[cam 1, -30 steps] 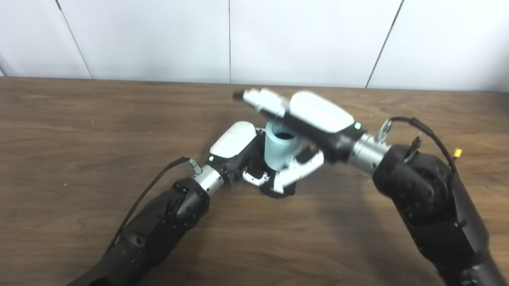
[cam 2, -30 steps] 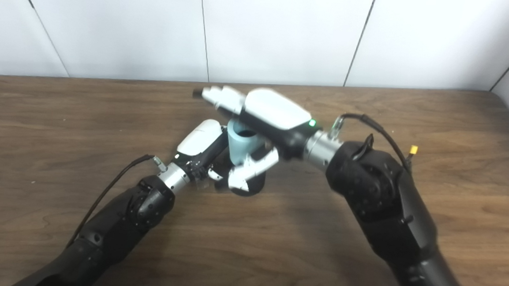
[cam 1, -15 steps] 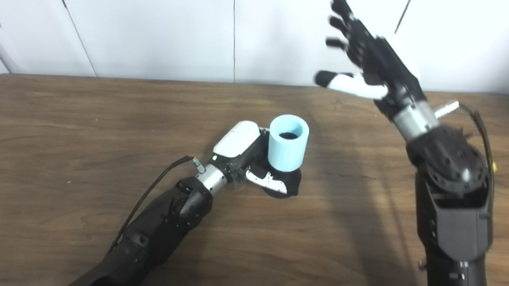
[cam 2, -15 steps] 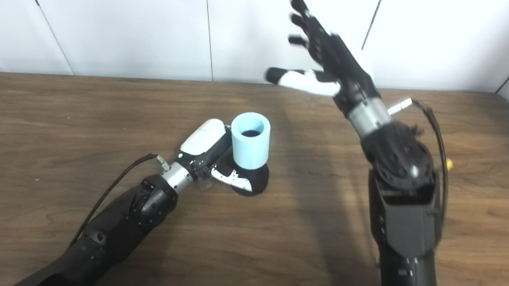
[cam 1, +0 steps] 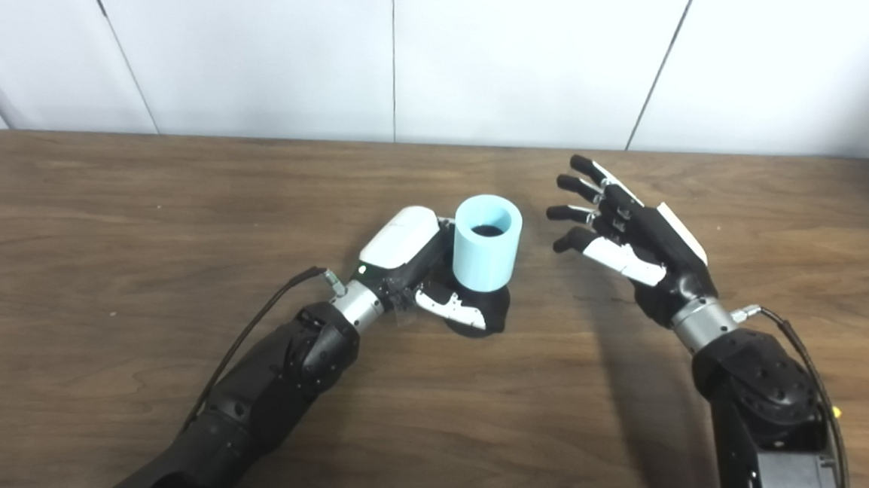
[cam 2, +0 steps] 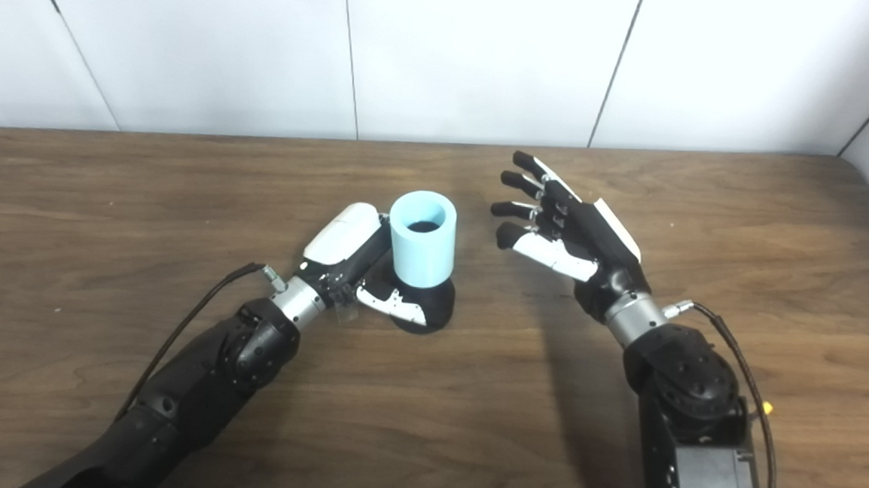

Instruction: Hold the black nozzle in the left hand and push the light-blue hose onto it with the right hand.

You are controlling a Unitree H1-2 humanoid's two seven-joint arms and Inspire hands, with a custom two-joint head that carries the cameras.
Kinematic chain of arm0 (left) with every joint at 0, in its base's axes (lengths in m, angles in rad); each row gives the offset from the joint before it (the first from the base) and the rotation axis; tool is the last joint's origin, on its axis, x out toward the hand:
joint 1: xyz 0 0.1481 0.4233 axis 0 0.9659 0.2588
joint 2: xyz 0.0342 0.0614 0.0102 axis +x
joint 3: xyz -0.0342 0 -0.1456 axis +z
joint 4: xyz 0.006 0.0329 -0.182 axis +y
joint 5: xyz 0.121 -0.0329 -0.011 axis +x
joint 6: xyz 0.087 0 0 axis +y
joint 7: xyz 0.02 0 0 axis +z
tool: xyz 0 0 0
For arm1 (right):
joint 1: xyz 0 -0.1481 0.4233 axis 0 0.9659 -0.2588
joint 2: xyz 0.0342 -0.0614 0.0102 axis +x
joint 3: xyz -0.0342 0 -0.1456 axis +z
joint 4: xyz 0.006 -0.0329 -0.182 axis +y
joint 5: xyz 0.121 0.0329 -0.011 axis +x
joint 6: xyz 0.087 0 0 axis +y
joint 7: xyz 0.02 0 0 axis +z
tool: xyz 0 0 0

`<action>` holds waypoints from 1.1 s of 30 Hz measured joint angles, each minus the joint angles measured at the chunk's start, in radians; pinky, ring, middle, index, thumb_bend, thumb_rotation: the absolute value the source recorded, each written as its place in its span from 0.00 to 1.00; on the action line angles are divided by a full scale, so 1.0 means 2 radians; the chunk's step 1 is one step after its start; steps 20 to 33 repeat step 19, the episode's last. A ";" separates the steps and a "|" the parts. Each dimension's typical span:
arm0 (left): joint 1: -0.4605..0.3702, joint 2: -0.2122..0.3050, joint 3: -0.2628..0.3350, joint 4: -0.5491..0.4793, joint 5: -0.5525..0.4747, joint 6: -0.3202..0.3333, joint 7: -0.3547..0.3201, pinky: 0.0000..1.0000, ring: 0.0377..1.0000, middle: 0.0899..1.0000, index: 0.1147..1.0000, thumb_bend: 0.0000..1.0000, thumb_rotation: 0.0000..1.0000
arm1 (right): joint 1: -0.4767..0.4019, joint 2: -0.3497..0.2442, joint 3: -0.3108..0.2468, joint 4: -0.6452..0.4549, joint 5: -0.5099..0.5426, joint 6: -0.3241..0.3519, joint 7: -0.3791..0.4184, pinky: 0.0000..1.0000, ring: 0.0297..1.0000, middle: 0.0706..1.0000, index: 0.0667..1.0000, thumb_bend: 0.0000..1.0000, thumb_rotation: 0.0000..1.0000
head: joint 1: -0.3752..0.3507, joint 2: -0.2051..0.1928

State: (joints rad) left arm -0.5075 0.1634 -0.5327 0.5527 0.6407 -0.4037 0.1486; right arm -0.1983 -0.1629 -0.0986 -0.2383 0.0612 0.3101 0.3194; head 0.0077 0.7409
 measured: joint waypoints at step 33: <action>0.069 0.020 0.025 -0.117 -0.019 0.062 -0.068 0.98 1.00 1.00 1.00 1.00 0.31 | 0.036 0.034 0.022 0.036 -0.003 -0.063 -0.062 0.74 0.81 0.92 0.93 0.80 0.41 | 0.011 -0.010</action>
